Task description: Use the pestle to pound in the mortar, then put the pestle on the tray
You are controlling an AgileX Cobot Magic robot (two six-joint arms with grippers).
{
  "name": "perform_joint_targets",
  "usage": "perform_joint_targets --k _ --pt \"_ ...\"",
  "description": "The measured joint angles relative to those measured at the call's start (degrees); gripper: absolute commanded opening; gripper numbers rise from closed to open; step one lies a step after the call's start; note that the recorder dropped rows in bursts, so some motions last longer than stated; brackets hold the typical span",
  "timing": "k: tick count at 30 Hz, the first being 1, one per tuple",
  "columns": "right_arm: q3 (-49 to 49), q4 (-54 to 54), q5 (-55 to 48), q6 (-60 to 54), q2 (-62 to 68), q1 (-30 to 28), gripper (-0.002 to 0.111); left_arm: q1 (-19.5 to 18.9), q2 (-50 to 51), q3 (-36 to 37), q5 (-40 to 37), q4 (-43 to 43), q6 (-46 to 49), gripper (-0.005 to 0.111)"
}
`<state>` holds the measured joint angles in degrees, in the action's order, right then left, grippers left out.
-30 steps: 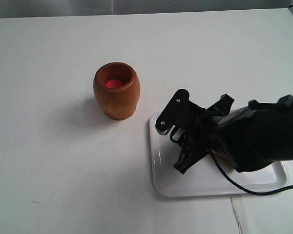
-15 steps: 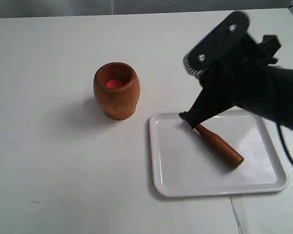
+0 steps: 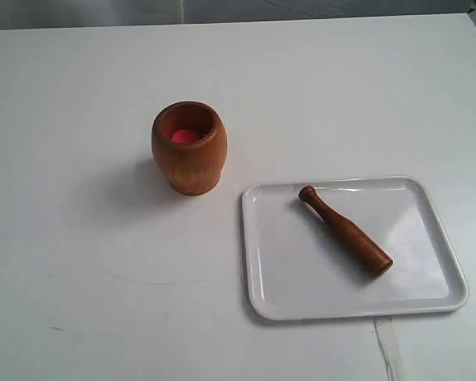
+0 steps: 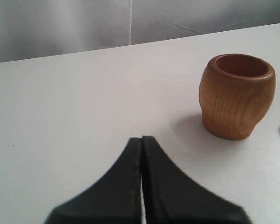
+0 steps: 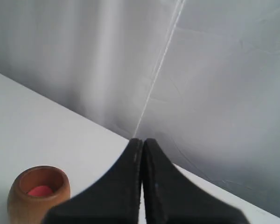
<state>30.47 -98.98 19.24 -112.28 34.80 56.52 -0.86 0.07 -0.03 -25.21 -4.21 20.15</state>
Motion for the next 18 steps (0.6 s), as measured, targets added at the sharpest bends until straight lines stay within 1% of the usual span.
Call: perform_joint_targets --k 3,9,18 --pt "-3.3 0.1 0.0 1.1 -5.9 0.0 0.0 0.0 0.0 0.0 0.0 0.0 0.0 0.0" --pt "-8.1 0.2 -1.5 8.5 -14.6 0.0 0.0 0.0 0.0 0.0 0.0 0.0 0.0 0.0" --pt "-10.3 -1.0 -17.3 10.4 -16.5 0.0 0.0 0.0 0.0 0.0 0.0 0.0 0.0 0.0"
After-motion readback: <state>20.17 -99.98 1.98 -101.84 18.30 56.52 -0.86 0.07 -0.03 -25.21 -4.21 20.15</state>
